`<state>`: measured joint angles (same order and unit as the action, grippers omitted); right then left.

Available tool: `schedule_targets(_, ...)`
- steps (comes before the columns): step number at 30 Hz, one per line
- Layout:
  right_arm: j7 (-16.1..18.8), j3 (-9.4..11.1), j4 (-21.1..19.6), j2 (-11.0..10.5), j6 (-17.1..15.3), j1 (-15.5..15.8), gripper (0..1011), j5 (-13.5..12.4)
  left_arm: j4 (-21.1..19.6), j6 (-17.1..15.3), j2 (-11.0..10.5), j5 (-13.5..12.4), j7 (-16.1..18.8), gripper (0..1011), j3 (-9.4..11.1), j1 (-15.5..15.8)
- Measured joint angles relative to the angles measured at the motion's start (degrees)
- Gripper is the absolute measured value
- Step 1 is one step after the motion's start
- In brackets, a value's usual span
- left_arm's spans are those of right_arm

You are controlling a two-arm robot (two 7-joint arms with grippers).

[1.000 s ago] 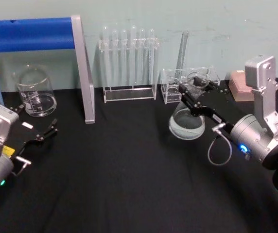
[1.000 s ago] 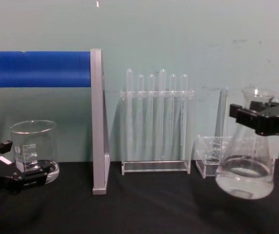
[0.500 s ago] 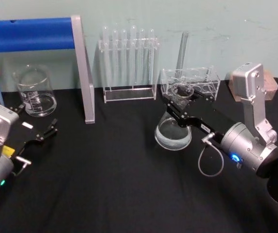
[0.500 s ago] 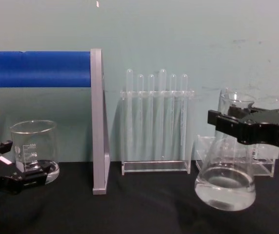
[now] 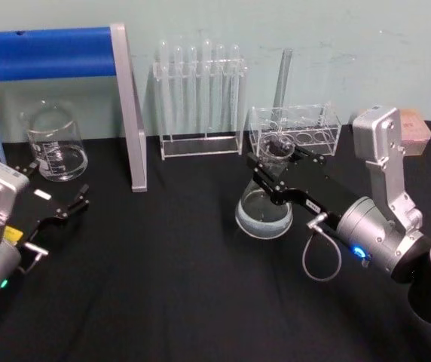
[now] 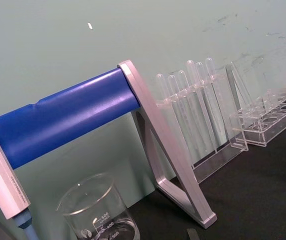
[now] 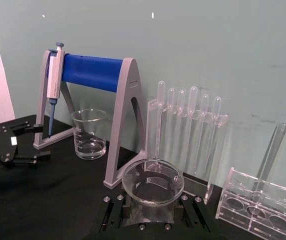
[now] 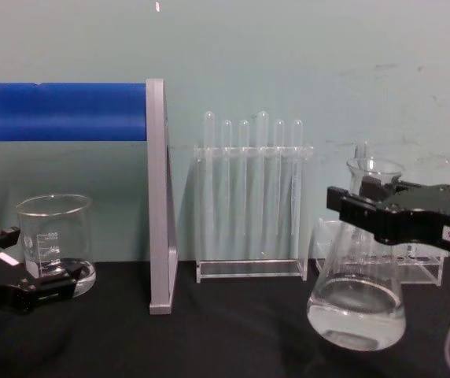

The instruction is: Grasp the erlenmeyer flask with one hand, shake it three times, then place it back.

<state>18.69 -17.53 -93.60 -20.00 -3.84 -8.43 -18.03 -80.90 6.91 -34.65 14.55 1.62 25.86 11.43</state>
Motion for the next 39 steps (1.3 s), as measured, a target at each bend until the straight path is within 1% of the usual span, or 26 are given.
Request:
schedule_targets(7, 0.0, -0.6, 1.2, 0.6, 1.6, 0.2, 453, 0.7, 0.0, 0.0, 0.0, 0.0, 0.0, 1001, 0.0, 0.0)
schedule_targets(16, 1.0, -1.4, 3.2, 1.2, 3.9, 0.6, 453, 1.0, 0.0, 0.0, 0.0, 0.0, 0.0, 1001, 0.0, 0.0)
schedule_targets(22, 1.4, -1.8, 4.3, 1.4, 4.7, 0.7, 453, 1.4, 0.0, 0.0, 0.0, 0.0, 0.0, 1001, 0.0, 0.0)
schedule_targets(28, 1.4, -2.2, 5.8, 1.7, 5.2, 0.7, 453, 2.3, 0.0, 0.0, 0.0, 0.0, 0.0, 1001, 0.0, 0.0)
schedule_targets(39, 1.6, -2.4, 7.4, 2.3, 6.1, 0.6, 453, 3.1, 0.0, 0.0, 0.0, 0.0, 0.0, 1001, 0.0, 0.0)
